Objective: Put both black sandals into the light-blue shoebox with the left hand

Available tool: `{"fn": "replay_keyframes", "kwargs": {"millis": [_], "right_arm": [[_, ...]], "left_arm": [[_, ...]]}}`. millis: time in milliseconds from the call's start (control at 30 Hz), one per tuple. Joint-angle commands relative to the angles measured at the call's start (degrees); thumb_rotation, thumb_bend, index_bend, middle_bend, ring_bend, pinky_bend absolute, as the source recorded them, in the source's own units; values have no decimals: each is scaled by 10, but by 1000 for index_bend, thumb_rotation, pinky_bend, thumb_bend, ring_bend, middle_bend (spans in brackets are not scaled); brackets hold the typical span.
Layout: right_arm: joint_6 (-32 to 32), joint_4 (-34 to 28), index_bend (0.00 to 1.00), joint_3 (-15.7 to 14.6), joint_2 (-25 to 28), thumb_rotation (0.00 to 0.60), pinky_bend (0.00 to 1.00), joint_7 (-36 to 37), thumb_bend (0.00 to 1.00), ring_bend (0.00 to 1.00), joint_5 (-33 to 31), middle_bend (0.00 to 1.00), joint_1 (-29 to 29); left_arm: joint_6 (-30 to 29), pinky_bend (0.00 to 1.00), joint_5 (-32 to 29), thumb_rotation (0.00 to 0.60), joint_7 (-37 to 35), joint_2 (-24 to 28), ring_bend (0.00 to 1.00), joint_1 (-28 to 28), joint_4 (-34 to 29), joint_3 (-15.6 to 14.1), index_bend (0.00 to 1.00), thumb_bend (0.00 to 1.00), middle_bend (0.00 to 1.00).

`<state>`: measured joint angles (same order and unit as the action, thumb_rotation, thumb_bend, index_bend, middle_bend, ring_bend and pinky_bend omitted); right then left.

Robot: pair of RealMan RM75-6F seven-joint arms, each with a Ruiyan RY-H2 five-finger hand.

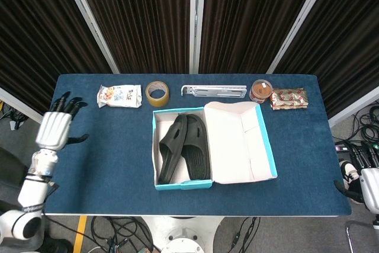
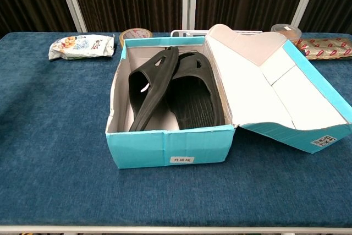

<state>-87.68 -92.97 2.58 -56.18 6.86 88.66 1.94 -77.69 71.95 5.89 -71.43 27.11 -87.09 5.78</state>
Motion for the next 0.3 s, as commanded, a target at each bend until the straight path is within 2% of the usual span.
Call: {"fn": "replay_keyframes", "kwargs": {"millis": [33, 300], "right_arm": [[-3, 10, 76, -3, -12, 600, 87, 11, 102, 0, 9, 128, 0], [-17, 18, 76, -5, -26, 600, 86, 11, 107, 0, 24, 130, -2]], "left_arm": [[-60, 143, -3, 600, 19, 14, 0, -65, 4, -30, 250, 15, 169], [-112, 142, 22, 600, 20, 22, 0, -141, -40, -66, 251, 15, 169]]}}
